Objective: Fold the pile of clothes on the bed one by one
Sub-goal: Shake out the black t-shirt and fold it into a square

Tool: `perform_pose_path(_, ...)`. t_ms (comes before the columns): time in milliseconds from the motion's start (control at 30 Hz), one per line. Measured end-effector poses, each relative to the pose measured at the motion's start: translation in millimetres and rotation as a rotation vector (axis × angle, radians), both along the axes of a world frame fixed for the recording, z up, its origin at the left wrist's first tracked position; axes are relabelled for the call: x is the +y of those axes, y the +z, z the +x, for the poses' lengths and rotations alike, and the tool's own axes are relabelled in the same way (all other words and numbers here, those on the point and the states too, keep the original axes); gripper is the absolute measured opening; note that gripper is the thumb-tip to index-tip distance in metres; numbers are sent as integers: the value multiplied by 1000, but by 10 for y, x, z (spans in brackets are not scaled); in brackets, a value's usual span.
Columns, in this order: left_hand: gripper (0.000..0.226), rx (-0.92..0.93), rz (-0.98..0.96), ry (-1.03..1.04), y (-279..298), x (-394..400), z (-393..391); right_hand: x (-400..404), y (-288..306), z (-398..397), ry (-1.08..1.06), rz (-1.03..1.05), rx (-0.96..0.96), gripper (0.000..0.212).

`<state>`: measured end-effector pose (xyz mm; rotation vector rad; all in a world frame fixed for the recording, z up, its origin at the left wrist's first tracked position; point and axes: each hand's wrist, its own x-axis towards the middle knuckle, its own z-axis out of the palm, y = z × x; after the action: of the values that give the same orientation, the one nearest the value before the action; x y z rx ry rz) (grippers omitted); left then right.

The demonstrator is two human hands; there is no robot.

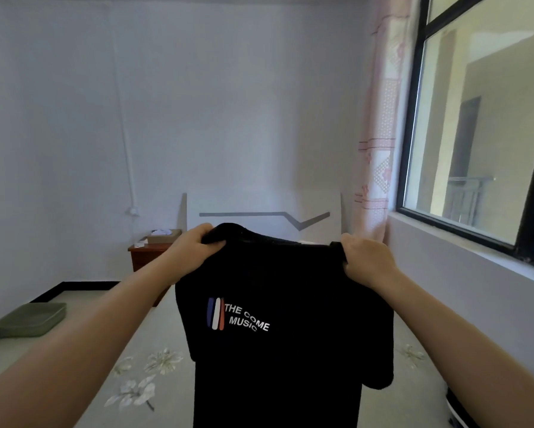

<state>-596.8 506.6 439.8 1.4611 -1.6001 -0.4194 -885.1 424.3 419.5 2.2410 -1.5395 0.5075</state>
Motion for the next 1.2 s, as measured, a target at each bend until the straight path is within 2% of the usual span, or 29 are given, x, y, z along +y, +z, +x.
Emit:
perform_pose_path(100,15,-15,31,-56,-31,116,126,12,-11,27,66,52,-114,5)
perform_pose_path(233,10,-154,227,-89,-24,252,273,-40,-49,-29,206,269,-173,33)
perform_pose_path(333,23,-113,329,-102,-47,327,341,48,-67,-37,303,514,-247,43)
perform_pose_path(400,20,-45,354,-83,-73,384,390,169,-54,-39,339,670,-318,50)
perform_pose_path(467,16,-37,349,-39,-105,423,482,250,-74,-80,337,737,-398,52)
perform_pose_path(600,18,-168,317,-2,-227,440,612,242,-216,-96,236,689,-518,28)
perform_pose_path(700,19,-273,205,20,-321,367,564,165,-285,-5,143,583,-593,25)
perform_pose_path(800,13,-413,111,65,-415,301,553,86,-322,52,86,474,-821,29)
perform_pose_path(833,18,-487,132,54,-444,303,559,66,-332,58,82,451,-866,29)
perform_pose_path(900,38,-758,229,26,-509,303,568,23,-341,56,69,396,-907,29)
perform_pose_path(933,40,-921,245,32,-540,297,562,3,-342,50,61,367,-925,28)
perform_pose_path(1000,28,-1146,166,91,-585,279,531,-22,-347,41,46,337,-944,30)
perform_pose_path(1067,20,-1173,129,141,-598,265,500,-38,-363,42,27,316,-915,32)
perform_pose_path(1200,8,-835,222,72,-607,180,482,5,-392,29,61,219,-873,25)
